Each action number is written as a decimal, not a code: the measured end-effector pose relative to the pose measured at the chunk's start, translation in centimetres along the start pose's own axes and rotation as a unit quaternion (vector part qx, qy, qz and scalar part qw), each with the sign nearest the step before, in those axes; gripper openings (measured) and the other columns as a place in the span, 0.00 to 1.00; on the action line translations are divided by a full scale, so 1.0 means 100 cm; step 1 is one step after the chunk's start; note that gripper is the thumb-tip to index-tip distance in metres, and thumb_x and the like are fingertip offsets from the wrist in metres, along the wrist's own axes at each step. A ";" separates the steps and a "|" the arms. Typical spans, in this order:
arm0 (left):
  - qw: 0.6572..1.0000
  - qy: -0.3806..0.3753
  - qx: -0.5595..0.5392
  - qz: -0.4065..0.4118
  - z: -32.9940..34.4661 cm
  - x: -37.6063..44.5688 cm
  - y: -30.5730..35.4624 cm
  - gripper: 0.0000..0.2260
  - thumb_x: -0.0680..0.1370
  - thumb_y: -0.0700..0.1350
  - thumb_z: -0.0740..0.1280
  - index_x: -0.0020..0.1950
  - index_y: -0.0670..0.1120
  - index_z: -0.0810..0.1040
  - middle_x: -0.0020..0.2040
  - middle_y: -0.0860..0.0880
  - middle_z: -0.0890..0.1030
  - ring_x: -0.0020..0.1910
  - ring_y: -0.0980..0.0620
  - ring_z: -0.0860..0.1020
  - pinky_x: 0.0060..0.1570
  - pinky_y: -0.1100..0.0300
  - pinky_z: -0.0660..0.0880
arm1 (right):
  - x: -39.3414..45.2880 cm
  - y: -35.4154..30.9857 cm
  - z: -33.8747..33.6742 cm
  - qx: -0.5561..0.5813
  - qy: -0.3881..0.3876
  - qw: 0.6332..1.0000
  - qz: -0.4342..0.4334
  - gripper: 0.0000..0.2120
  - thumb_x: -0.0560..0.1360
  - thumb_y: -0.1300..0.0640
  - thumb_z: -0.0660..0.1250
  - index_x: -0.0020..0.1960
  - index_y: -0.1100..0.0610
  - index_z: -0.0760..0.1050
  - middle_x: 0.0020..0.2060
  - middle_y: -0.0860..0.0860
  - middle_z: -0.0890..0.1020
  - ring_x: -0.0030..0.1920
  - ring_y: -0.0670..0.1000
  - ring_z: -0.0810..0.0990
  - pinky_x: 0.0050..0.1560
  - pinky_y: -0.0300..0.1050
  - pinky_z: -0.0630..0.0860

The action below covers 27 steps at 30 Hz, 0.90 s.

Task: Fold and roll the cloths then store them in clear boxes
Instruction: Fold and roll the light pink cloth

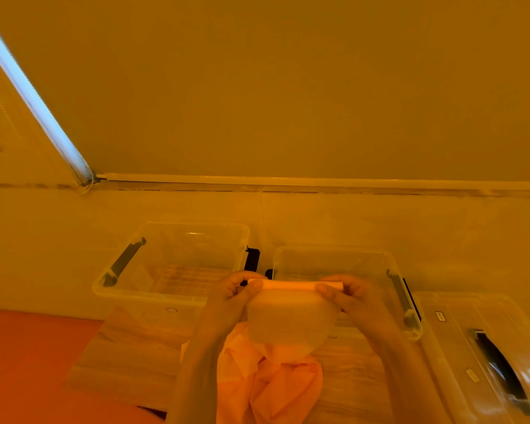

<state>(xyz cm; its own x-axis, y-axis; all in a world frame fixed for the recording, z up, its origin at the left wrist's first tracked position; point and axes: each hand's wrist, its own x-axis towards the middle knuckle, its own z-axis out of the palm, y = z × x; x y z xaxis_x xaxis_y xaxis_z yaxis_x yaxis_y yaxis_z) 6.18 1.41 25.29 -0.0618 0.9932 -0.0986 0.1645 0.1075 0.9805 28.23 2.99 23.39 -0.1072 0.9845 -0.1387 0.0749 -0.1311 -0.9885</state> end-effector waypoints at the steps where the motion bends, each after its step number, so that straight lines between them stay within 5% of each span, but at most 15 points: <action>1: 1.000 0.004 -0.011 -0.006 0.000 0.000 -0.001 0.07 0.78 0.42 0.64 0.48 0.53 0.80 0.43 0.51 0.81 0.36 0.59 0.80 0.30 0.69 0.74 | 0.000 0.000 0.000 0.005 0.001 1.000 0.001 0.04 0.74 0.57 0.68 0.46 0.50 0.81 0.43 0.51 0.83 0.43 0.49 0.82 0.36 0.38 0.75; 8: 0.992 0.022 -0.120 -0.036 0.000 -0.001 0.002 0.07 0.75 0.41 0.67 0.48 0.49 0.82 0.45 0.50 0.82 0.39 0.53 0.82 0.32 0.61 0.78 | 0.001 -0.003 0.003 0.071 0.000 0.997 0.007 0.07 0.74 0.59 0.68 0.46 0.48 0.82 0.43 0.51 0.84 0.43 0.50 0.81 0.40 0.44 0.77; 14: 0.996 0.032 -0.079 -0.009 0.000 0.000 0.004 0.06 0.76 0.40 0.66 0.48 0.48 0.81 0.43 0.52 0.82 0.35 0.59 0.82 0.28 0.65 0.76 | 0.003 -0.005 0.004 0.083 0.021 0.996 -0.010 0.05 0.72 0.58 0.70 0.44 0.49 0.83 0.39 0.48 0.84 0.43 0.49 0.81 0.45 0.48 0.77; 18: 0.996 0.030 -0.085 -0.023 -0.003 0.004 0.001 0.09 0.75 0.39 0.67 0.52 0.50 0.80 0.44 0.49 0.84 0.40 0.51 0.83 0.31 0.60 0.78 | 0.005 -0.005 0.002 0.085 0.010 0.996 -0.007 0.10 0.71 0.61 0.70 0.51 0.51 0.80 0.40 0.50 0.84 0.42 0.49 0.82 0.43 0.44 0.78; 23: 0.999 0.012 -0.029 0.006 -0.002 0.004 0.003 0.05 0.77 0.38 0.65 0.47 0.46 0.80 0.29 0.53 0.81 0.28 0.61 0.78 0.26 0.69 0.72 | 0.005 -0.002 -0.002 0.080 -0.003 0.997 0.003 0.07 0.73 0.62 0.68 0.49 0.55 0.80 0.42 0.53 0.84 0.43 0.51 0.83 0.44 0.45 0.78; 27: 1.000 0.006 -0.008 0.007 -0.001 0.006 -0.001 0.05 0.77 0.42 0.65 0.48 0.51 0.80 0.43 0.44 0.82 0.36 0.53 0.82 0.30 0.62 0.77 | 0.006 0.000 -0.004 0.053 -0.015 0.998 -0.004 0.06 0.74 0.61 0.67 0.50 0.54 0.80 0.41 0.52 0.83 0.43 0.51 0.82 0.45 0.48 0.77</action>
<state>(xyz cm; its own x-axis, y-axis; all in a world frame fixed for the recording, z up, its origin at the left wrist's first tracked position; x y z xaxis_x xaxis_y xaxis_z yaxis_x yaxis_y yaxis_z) 6.06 2.01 25.10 -0.0723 0.9939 -0.0828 0.1491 0.0928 0.9845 28.59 3.61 23.35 -0.1375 0.9818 -0.1308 -0.0305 -0.1362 -0.9902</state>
